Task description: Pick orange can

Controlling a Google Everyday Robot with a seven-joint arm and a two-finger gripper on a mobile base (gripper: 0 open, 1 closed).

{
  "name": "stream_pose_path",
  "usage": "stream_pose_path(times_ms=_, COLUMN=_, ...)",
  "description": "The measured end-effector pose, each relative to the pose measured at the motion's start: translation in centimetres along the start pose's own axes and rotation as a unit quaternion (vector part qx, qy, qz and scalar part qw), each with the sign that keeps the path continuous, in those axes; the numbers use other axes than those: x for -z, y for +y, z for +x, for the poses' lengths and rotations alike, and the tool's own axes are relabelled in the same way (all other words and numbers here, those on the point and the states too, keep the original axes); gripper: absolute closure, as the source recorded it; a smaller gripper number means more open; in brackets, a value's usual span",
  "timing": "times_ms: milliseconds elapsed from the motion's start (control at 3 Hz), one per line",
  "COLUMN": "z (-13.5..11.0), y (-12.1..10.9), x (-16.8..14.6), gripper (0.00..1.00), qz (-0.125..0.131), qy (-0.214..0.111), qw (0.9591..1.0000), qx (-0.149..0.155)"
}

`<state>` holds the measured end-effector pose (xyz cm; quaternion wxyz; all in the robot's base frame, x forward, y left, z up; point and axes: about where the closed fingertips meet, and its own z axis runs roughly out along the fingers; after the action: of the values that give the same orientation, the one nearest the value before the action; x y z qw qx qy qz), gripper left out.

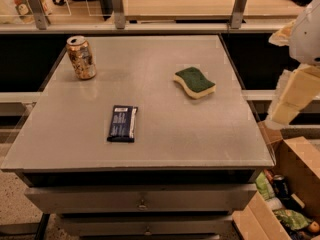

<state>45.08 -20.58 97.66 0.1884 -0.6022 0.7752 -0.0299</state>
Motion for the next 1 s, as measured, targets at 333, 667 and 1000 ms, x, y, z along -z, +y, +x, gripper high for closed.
stream_pose_path(times_ms=333, z=-4.3, y=-2.2, x=-3.3, gripper=0.0, qz=0.012, qy=-0.087, qw=0.9961, qx=0.008)
stream_pose_path(times_ms=667, z=-11.0, y=-4.9, x=-7.5, gripper=0.0, qz=0.013, qy=-0.176, qw=0.9838, qx=0.033)
stream_pose_path(times_ms=1000, z=-19.3, y=-7.1, x=-11.6, gripper=0.0, qz=-0.002, qy=-0.263, qw=0.9628, qx=0.062)
